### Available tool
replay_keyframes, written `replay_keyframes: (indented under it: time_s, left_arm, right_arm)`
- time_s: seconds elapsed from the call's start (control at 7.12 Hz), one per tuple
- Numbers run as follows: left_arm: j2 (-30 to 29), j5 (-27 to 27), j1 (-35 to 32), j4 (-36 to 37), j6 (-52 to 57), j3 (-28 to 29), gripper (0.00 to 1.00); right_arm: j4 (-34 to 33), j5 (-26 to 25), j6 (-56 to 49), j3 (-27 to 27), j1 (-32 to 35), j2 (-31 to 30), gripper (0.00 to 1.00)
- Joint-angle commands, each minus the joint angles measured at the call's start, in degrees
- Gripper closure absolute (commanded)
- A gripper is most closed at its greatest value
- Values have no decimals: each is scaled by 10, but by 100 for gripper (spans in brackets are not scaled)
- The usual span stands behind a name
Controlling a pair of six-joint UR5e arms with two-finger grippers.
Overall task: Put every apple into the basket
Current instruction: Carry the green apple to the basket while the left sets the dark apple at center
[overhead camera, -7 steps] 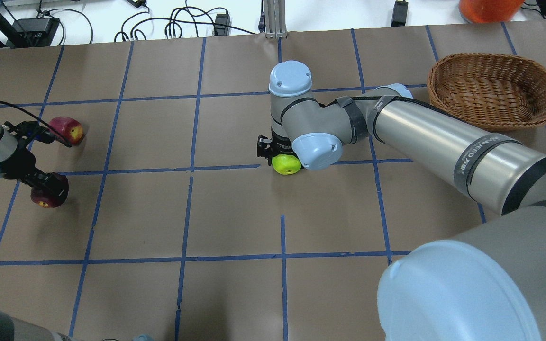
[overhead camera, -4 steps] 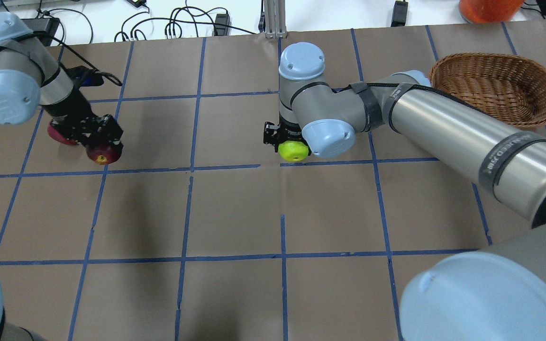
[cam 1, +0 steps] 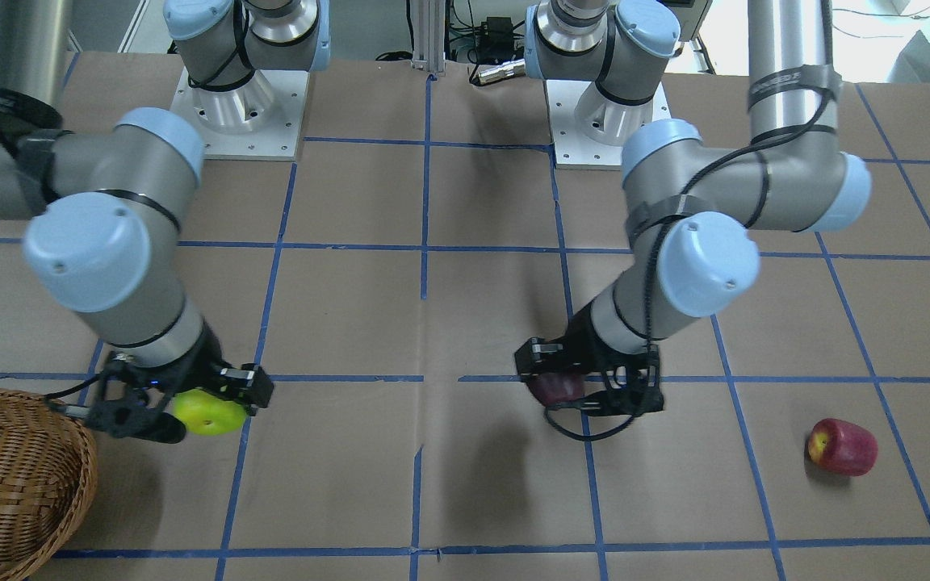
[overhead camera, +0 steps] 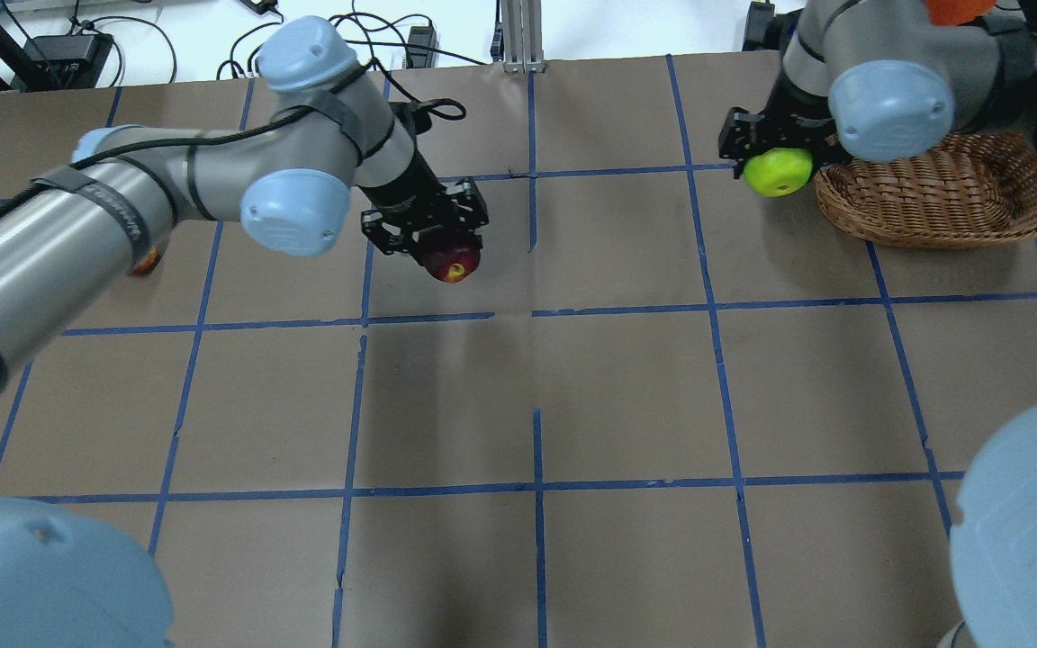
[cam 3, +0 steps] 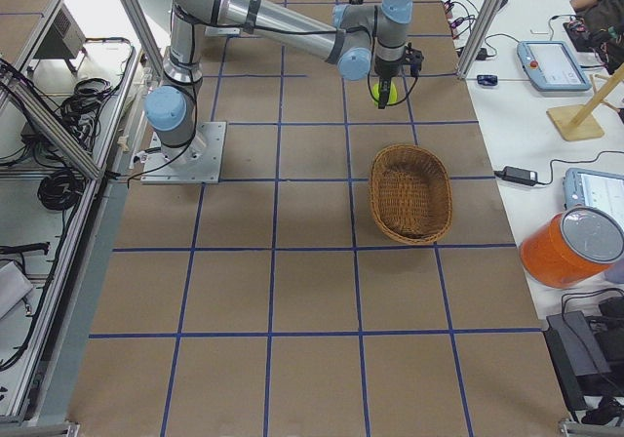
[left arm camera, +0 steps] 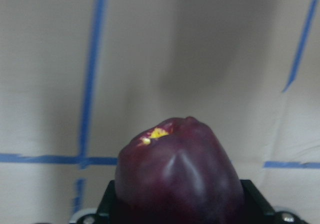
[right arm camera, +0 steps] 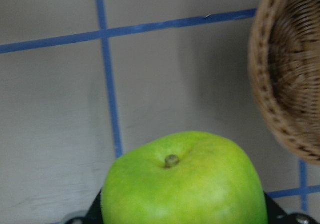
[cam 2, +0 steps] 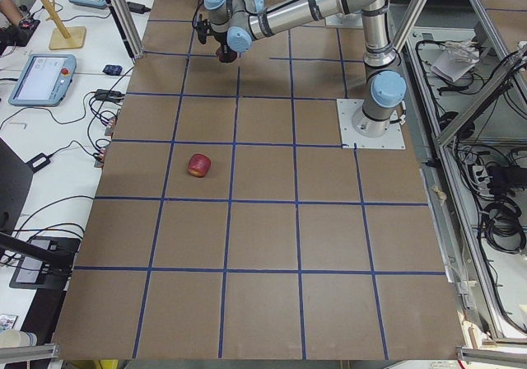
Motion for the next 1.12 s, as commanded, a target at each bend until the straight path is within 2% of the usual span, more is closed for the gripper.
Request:
replay_keyframes:
  time_s: [0.0, 0.14, 0.28, 0.42, 0.56, 0.7, 0.84, 0.98]
  left_arm:
    - [-49, 1, -67, 25, -25, -4, 72]
    - [-66, 0, -68, 26, -25, -3, 8]
    - [-66, 0, -67, 34, -23, -2, 0]
    - [-52, -5, -65, 33, -34, 13, 0]
    - [-34, -4, -50, -4, -39, 36, 0]
    - [-12, 0, -5, -94, -32, 82, 0]
    - [1, 5, 54, -186, -13, 135, 0]
    - [5, 29, 119, -242, 42, 166, 0]
  right_arm:
    - [-7, -30, -191, -30, -79, 10, 74]
    - [-8, -53, -233, -51, -109, 31, 74]
    - [-8, -60, -299, -76, -147, 52, 74]
    - [-8, -60, -340, -100, -179, 81, 73]
    - [-9, -58, -353, -120, -201, 110, 73]
    - [-39, -58, -351, -125, -204, 141, 71]
    - [-50, -54, -347, -120, -204, 155, 59]
    - [-51, -52, -342, -121, -204, 162, 43]
